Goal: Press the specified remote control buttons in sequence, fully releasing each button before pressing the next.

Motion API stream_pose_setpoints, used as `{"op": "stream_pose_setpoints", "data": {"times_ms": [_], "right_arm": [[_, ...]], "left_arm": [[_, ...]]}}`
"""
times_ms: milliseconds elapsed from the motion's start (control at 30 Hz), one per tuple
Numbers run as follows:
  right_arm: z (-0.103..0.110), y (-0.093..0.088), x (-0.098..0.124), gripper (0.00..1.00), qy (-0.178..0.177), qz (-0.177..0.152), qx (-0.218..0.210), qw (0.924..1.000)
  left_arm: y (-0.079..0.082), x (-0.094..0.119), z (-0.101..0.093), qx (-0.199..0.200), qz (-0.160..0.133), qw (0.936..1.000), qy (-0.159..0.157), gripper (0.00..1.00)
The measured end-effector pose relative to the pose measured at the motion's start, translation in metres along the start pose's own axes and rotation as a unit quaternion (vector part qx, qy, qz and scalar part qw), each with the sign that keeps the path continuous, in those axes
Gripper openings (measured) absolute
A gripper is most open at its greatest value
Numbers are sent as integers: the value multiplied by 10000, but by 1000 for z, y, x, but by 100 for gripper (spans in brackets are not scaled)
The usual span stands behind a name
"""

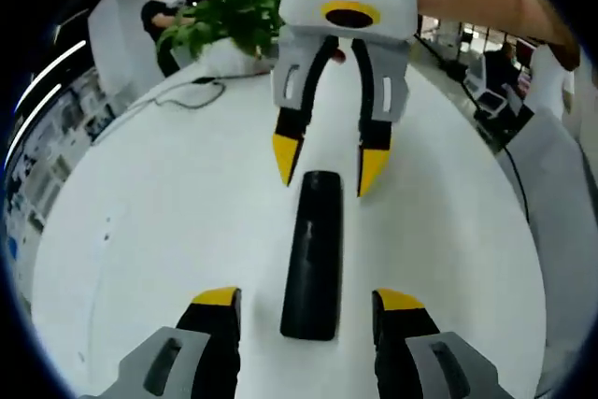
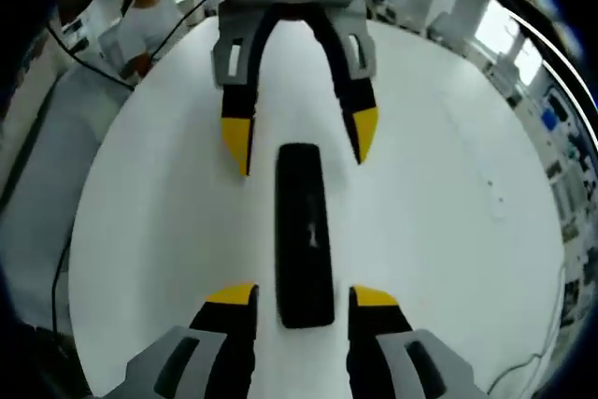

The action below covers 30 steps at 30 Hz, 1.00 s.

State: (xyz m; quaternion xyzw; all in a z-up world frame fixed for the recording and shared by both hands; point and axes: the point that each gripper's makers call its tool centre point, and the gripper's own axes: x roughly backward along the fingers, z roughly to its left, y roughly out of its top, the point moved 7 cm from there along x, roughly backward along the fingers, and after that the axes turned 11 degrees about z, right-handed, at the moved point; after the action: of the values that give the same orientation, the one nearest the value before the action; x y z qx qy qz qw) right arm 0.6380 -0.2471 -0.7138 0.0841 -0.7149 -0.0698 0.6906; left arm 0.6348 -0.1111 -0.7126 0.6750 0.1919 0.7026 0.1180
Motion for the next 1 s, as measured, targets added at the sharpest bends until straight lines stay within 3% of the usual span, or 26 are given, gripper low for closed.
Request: {"op": "stream_pose_setpoints", "data": {"times_ms": [400, 1000], "right_arm": [[-4, 1, -11, 27, 151, 221, 139, 9995], [-4, 5, -10, 22, 161, 330, 220, 9991]], "left_arm": [[4, -10, 2, -102, 110, 9998, -135, 53], [2, -11, 0, -467, 316, 9979, -319, 29]]}}
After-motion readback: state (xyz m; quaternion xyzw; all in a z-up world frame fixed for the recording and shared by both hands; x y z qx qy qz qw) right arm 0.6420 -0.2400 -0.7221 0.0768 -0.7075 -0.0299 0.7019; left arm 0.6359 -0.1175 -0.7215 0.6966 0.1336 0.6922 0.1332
